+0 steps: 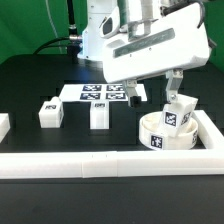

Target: Assemble stool

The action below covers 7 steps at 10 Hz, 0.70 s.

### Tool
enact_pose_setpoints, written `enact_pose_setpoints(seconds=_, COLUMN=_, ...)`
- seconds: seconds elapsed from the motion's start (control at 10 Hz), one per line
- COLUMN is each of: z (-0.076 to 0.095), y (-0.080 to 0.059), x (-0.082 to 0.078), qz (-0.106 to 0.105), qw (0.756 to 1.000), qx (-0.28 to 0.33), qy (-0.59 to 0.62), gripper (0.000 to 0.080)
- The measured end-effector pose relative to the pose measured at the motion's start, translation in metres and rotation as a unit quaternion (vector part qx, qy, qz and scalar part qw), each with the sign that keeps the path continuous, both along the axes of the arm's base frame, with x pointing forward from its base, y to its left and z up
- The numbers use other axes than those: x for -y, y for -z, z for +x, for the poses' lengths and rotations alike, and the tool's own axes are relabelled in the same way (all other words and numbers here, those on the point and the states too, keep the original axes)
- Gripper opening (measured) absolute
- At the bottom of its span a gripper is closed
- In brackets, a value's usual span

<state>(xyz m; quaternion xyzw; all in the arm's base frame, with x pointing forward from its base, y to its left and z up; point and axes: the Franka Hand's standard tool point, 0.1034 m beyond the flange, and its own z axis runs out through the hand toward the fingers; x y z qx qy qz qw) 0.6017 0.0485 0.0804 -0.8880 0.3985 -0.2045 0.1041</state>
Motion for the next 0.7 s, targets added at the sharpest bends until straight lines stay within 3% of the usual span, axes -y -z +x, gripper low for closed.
enact_pose_setpoints(seconds=0.5, z=0.005, y=0.000, x=-0.001, qz=-0.071, qw=0.988, qx=0.004, qy=-0.139, gripper=0.0649)
enact_pose_setpoints(seconds=0.7, z=0.012, y=-0.009, x=-0.001, qz=-0.096, qw=0.978, qx=0.011, qy=-0.187, gripper=0.0649)
